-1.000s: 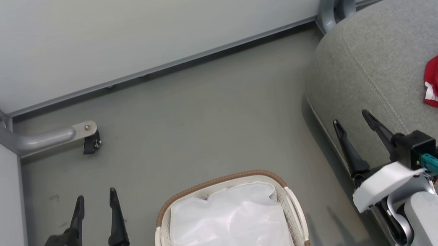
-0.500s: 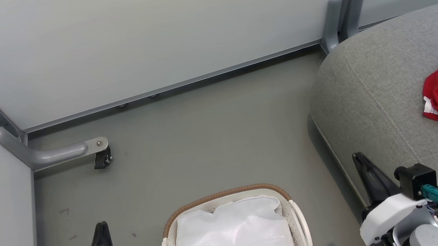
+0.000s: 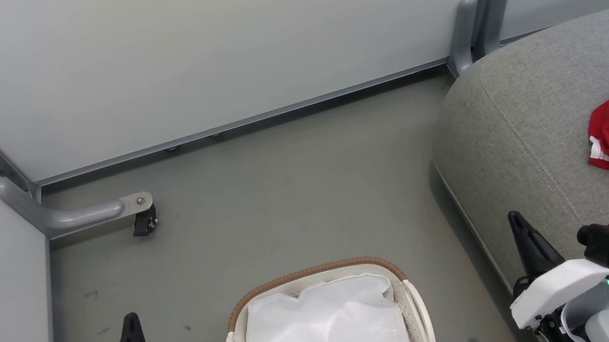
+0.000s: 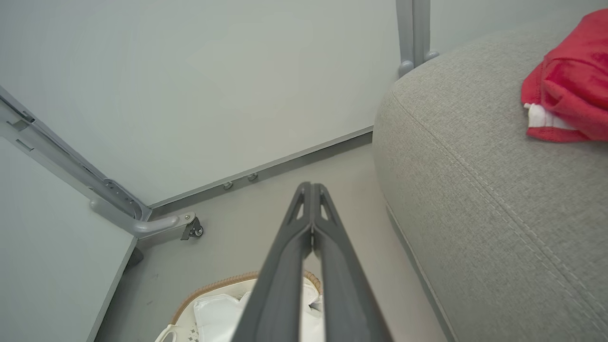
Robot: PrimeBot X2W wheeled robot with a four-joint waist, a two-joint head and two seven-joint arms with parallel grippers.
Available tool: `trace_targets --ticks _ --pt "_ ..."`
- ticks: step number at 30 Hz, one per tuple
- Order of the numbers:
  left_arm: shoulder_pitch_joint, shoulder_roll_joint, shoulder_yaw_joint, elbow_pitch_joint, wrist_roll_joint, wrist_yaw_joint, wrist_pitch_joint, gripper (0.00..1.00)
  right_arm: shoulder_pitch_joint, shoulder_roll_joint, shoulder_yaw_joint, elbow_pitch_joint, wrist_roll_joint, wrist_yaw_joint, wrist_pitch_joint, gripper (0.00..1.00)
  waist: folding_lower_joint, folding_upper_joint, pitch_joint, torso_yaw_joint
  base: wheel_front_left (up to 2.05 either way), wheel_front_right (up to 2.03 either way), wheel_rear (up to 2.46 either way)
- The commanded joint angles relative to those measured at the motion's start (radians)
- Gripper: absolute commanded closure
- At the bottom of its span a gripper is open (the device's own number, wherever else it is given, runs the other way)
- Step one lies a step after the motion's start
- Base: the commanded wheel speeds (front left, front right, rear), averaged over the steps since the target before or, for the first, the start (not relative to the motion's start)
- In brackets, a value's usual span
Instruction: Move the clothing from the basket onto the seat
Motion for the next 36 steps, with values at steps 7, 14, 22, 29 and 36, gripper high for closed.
trace_targets --ticks 7,14,22,29,36 --pt "-0.036 0.005 0.016 -0.029 -0.134 -0.001 0.034 1.00 -0.008 -0.005 -0.018 -0.031 0.147 0.000 0.035 1.00 0.0001 0.0000 -0.003 0.002 0.00 0.00 0.00" --pt "-0.045 0.006 0.025 -0.038 -0.237 -0.001 0.062 1.00 -0.006 -0.005 -0.030 -0.042 0.257 0.000 0.063 1.00 0.0001 0.0000 -0.006 0.004 0.00 0.00 0.00" --pt "-0.056 0.007 0.035 -0.048 -0.342 -0.001 0.091 1.00 -0.005 -0.006 -0.042 -0.052 0.370 0.000 0.092 1.00 0.0001 0.0000 -0.010 0.006 0.00 0.00 0.00" --pt "-0.063 0.007 0.042 -0.056 -0.426 -0.001 0.115 1.00 -0.003 -0.007 -0.053 -0.061 0.461 0.000 0.116 1.00 0.0001 0.0000 -0.013 0.008 0.00 0.00 0.00" --pt "-0.072 0.008 0.049 -0.063 -0.506 -0.001 0.138 1.00 -0.002 -0.007 -0.062 -0.069 0.549 0.000 0.138 1.00 0.0001 0.0000 -0.016 0.010 0.00 0.00 0.00"
